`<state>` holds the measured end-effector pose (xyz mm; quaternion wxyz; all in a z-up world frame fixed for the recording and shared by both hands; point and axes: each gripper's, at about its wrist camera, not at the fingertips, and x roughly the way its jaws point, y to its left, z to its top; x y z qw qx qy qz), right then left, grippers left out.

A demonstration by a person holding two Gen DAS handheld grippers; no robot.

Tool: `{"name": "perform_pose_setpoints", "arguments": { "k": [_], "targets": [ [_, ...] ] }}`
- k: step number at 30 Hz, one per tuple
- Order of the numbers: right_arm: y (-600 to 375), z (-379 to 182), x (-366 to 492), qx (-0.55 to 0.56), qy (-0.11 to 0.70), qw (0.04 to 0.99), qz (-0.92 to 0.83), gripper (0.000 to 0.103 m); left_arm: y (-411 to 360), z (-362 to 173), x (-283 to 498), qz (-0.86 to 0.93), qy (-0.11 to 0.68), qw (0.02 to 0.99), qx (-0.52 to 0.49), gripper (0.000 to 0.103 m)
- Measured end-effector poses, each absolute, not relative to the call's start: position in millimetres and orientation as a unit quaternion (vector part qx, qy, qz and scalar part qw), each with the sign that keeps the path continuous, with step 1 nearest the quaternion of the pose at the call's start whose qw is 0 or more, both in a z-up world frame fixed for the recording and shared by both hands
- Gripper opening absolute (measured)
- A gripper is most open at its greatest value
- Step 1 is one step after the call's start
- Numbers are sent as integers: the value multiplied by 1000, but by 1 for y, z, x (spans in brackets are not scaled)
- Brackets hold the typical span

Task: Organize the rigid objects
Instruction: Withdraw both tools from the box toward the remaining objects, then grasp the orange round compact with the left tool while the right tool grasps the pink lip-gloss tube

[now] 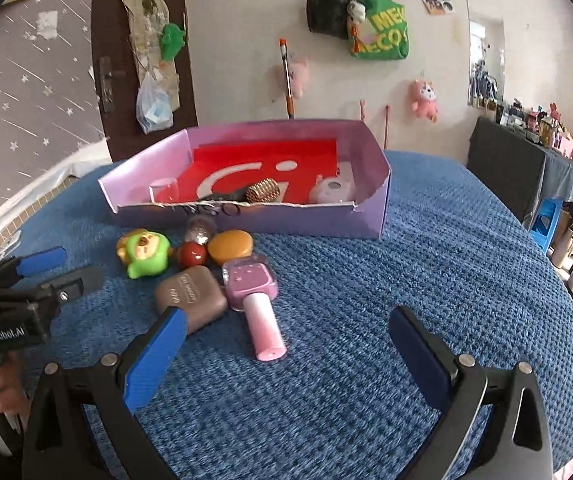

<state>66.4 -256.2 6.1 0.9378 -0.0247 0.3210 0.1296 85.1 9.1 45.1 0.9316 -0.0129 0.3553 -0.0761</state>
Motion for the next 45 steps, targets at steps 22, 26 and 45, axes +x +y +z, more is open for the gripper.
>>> {"name": "perform_pose_setpoints", "arguments": {
  "k": [22,26,45],
  "targets": [
    [-251,-10,126,-57,439,885,144,103,31,32,151,-101,453,884,55,91],
    [-249,-8,131,-63,441,884,146,100,31,31,161,-107,459,881,51,86],
    [-228,-10,138,-80,427,884,172,76,16,25,172,-135,442,885,52,52]
  ]
}}
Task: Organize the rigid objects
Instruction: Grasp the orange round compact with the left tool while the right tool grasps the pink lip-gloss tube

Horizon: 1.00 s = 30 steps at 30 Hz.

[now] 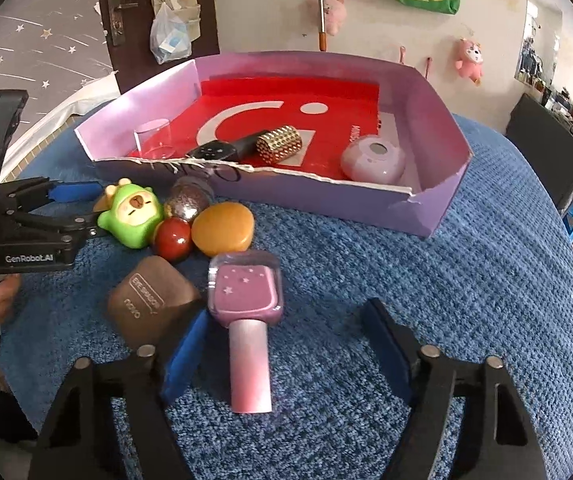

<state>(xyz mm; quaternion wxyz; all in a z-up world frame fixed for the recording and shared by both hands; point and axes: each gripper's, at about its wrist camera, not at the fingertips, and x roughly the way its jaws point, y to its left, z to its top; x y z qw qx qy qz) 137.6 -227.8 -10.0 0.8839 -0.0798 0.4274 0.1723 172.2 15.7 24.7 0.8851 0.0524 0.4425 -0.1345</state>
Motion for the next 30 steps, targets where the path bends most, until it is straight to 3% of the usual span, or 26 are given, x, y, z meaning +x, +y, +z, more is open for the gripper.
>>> {"name": "perform_pose_setpoints", "arguments": {
  "k": [3,5,6,18,30],
  "targets": [
    [-222,-9,138,-83,423,883,187,61,9,26,169,-143,433,888,56,36],
    [-217,-8,136,-84,423,878,207,42,8,26,166,-137,430,891,54,36],
    [-218,-8,135,-80,423,878,210,41,9,26,165,-135,428,892,50,36],
    [-229,24,109,-34,338,920,196,38,15,68,128,-109,345,932,8,35],
    [-234,39,100,-19,310,929,200,38,7,79,113,-109,321,941,8,35]
  ]
}}
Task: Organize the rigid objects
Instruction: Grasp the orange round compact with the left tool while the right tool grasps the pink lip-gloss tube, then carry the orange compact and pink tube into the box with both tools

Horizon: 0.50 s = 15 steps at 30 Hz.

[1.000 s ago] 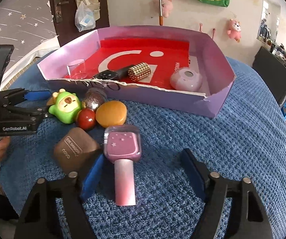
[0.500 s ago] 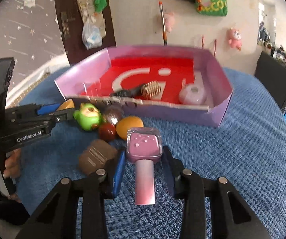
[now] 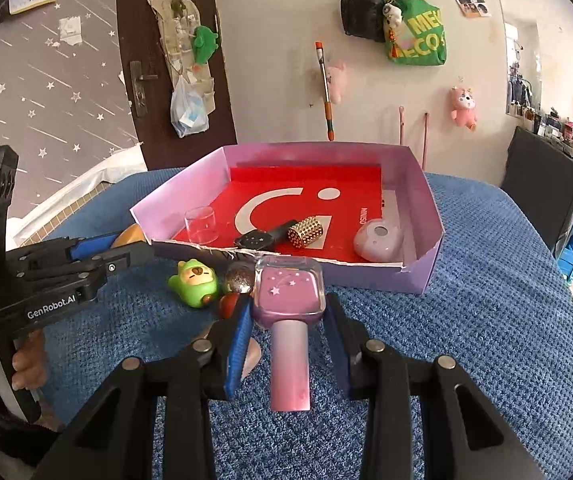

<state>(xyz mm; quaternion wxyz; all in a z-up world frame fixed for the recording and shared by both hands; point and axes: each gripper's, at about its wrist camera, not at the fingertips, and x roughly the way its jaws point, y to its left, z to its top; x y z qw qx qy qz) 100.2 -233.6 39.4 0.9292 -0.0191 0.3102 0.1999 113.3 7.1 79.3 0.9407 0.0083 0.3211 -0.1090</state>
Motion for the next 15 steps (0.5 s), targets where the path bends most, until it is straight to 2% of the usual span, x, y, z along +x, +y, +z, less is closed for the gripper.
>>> {"name": "perform_pose_setpoints", "arguments": {
  "k": [15],
  "targets": [
    [-237,78,125,-19,266,944,195,38,-4,114,140,-123,290,949,14,35]
  ]
}}
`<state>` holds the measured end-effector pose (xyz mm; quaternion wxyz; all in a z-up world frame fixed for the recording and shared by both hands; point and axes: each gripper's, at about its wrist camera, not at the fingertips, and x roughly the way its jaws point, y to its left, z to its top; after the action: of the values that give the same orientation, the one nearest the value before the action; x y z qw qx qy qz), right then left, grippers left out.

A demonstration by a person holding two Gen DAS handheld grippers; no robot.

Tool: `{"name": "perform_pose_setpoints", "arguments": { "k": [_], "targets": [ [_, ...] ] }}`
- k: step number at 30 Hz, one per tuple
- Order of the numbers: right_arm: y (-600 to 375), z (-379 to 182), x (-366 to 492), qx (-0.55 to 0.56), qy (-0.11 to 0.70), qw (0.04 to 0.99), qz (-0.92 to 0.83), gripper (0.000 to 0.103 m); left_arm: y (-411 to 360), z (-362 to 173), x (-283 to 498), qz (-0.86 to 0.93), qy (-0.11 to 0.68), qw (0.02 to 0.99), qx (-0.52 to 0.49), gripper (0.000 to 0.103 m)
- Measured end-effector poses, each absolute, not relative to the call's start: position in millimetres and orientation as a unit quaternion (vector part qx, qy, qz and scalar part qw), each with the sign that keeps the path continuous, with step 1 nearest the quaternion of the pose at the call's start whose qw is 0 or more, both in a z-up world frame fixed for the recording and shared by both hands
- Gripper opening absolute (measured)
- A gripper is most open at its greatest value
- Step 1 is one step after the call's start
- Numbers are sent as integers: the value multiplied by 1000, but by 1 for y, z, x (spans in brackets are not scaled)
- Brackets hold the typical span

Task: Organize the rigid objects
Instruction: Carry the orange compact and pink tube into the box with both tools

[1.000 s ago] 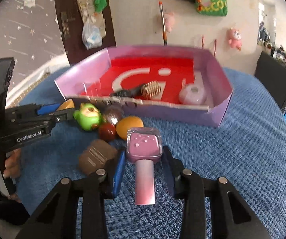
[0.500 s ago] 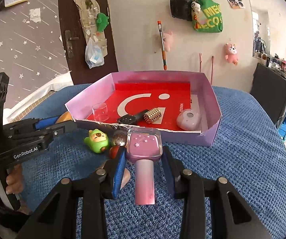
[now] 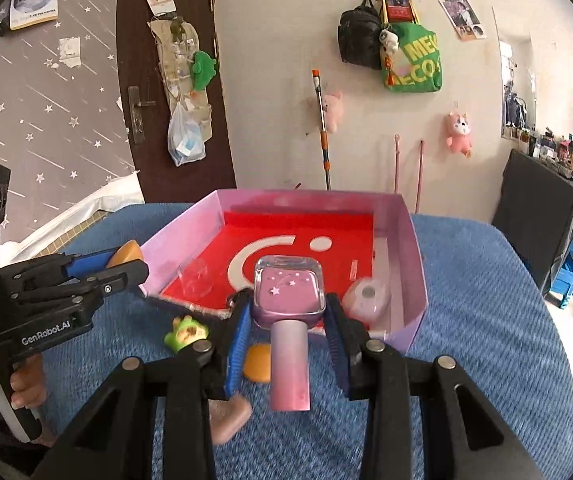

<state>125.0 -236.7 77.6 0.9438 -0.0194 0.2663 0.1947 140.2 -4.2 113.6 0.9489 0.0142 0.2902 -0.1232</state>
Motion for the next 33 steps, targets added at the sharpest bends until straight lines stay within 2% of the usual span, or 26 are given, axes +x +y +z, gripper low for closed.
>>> {"name": "perform_pose_setpoints", "arguments": {
  "k": [8,17,33],
  "targets": [
    [-237,85,189,-29,284,940,189,38,-23,110,202,-143,332,932,29,35],
    [-225,64,277,-69,360,910,191,38,-49,85,265,-139,401,903,68,35],
    [-203,20,326,-110,457,861,196,38,-56,41,304,-141,493,854,82,36]
  ]
}}
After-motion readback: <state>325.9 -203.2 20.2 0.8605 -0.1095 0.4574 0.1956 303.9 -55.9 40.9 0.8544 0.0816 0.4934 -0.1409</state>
